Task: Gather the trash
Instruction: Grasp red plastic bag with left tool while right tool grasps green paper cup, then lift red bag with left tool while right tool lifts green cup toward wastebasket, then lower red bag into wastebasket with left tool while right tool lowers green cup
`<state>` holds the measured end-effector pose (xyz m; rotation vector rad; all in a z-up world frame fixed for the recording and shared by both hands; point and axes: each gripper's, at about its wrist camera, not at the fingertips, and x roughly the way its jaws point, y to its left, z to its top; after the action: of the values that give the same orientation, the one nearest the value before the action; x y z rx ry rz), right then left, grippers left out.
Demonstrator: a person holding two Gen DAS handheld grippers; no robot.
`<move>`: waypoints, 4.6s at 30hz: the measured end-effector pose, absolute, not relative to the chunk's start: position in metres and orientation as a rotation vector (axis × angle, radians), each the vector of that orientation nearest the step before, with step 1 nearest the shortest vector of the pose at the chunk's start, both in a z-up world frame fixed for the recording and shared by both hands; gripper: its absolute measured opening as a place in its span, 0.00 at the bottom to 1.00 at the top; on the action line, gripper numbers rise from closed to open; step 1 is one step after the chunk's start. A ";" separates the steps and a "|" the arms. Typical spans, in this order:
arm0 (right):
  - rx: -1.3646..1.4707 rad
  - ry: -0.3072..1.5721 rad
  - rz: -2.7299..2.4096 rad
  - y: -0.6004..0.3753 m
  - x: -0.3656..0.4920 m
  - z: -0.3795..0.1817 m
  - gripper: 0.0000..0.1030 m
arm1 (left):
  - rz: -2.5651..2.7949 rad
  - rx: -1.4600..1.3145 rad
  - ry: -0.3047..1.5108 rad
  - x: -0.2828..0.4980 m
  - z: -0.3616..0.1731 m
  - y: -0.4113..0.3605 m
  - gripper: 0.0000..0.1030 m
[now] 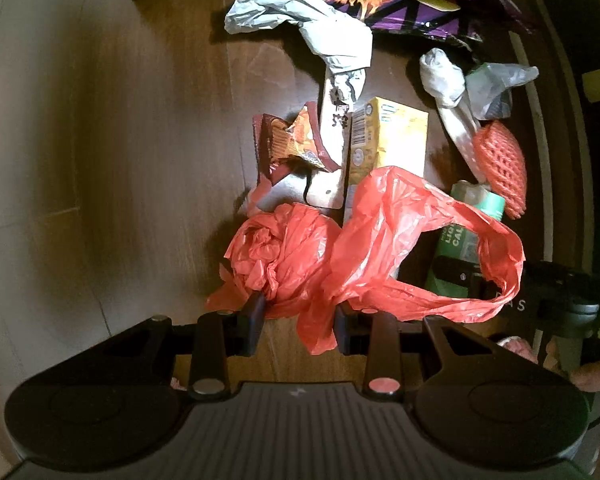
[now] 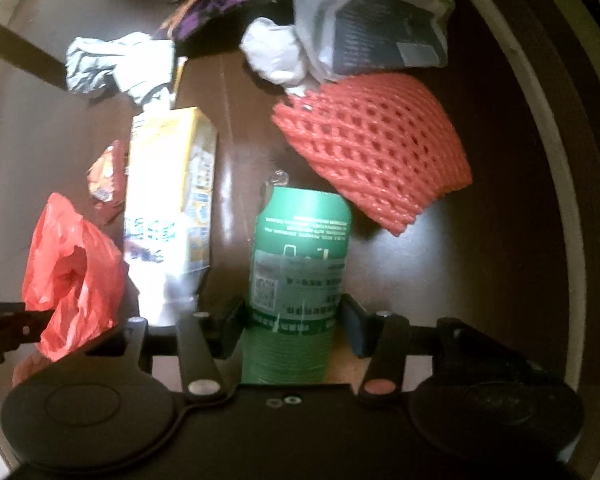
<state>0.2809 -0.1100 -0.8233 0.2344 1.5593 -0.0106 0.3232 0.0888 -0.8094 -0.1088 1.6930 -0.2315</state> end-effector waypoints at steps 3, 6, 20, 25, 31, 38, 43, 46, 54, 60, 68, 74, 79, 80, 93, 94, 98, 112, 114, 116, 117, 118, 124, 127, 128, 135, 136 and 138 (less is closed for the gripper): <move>0.231 1.559 0.002 -0.108 0.275 -0.811 0.48 | -0.230 -0.110 1.689 0.320 -0.793 0.091 0.33; 0.240 1.552 0.022 -0.107 0.269 -0.786 0.47 | -0.225 -0.111 1.680 0.319 -0.767 0.090 0.33; 0.179 1.381 0.152 -0.113 0.277 -0.520 0.47 | -0.272 -0.075 1.494 0.339 -0.514 0.082 0.33; 0.152 1.287 0.194 -0.118 0.290 -0.408 0.47 | -0.297 -0.063 1.394 0.345 -0.409 0.076 0.33; 0.109 1.168 0.258 -0.120 0.304 -0.284 0.47 | -0.285 -0.075 1.285 0.352 -0.294 0.072 0.33; 0.026 1.004 0.362 -0.127 0.327 -0.150 0.47 | -0.240 -0.085 1.122 0.370 -0.174 0.065 0.33; -0.042 0.897 0.400 -0.124 0.354 -0.084 0.47 | -0.198 -0.050 1.016 0.382 -0.107 0.048 0.33; -0.084 0.832 0.423 -0.125 0.371 -0.050 0.47 | -0.160 -0.054 0.957 0.391 -0.074 0.041 0.33; -0.134 0.765 0.448 -0.113 0.418 0.001 0.47 | -0.102 -0.095 0.882 0.431 -0.029 0.052 0.33; -0.174 0.718 0.422 -0.079 0.457 0.008 0.47 | -0.132 -0.091 0.883 0.490 -0.030 0.087 0.33; -0.164 0.823 0.335 -0.033 0.526 -0.034 0.47 | -0.233 -0.028 0.993 0.585 -0.070 0.108 0.33; -0.176 0.936 0.271 -0.008 0.561 -0.086 0.47 | -0.289 0.039 1.104 0.631 -0.120 0.106 0.33; -0.178 1.023 0.242 0.003 0.576 -0.121 0.47 | -0.334 0.104 1.181 0.650 -0.158 0.095 0.33; -0.183 1.041 0.240 0.004 0.577 -0.127 0.47 | -0.344 0.113 1.196 0.652 -0.164 0.095 0.33; -0.266 1.181 0.244 0.019 0.593 -0.177 0.47 | -0.414 0.223 1.339 0.667 -0.219 0.081 0.34; -0.267 1.187 0.246 0.020 0.594 -0.179 0.47 | -0.416 0.228 1.345 0.670 -0.221 0.078 0.34; -0.280 1.197 0.249 0.024 0.598 -0.184 0.48 | -0.425 0.251 1.376 0.671 -0.231 0.075 0.35; -0.265 1.209 0.260 0.017 0.602 -0.181 0.53 | -0.432 0.261 1.371 0.663 -0.229 0.072 0.54; -0.268 1.197 0.262 0.017 0.597 -0.177 0.54 | -0.432 0.259 1.361 0.658 -0.224 0.073 0.54; -0.259 1.184 0.260 0.015 0.591 -0.171 0.57 | -0.434 0.253 1.345 0.652 -0.218 0.076 0.56; -0.252 1.176 0.259 0.013 0.588 -0.168 0.58 | -0.432 0.252 1.336 0.649 -0.214 0.076 0.57; -0.247 1.163 0.265 0.011 0.585 -0.164 0.58 | -0.430 0.247 1.326 0.647 -0.210 0.075 0.58; -0.190 1.081 0.278 -0.004 0.561 -0.132 0.65 | -0.401 0.197 1.261 0.627 -0.175 0.081 0.62; -0.136 1.049 0.285 -0.019 0.549 -0.117 0.69 | -0.399 0.183 1.222 0.610 -0.159 0.076 0.62; -0.125 1.042 0.291 -0.024 0.544 -0.112 0.69 | -0.388 0.179 1.206 0.603 -0.153 0.075 0.62; -0.082 0.974 0.337 -0.057 0.501 -0.083 0.72 | -0.339 0.118 1.128 0.552 -0.117 0.062 0.64; -0.076 0.965 0.344 -0.062 0.495 -0.080 0.72 | -0.327 0.120 1.115 0.544 -0.114 0.060 0.65; -0.067 0.946 0.364 -0.071 0.481 -0.073 0.74 | -0.300 0.111 1.097 0.526 -0.107 0.055 0.65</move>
<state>0.4807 -0.0711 -0.0731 -0.0669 0.9463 0.3643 0.5260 0.0553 -0.1070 0.1112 1.0974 -0.3005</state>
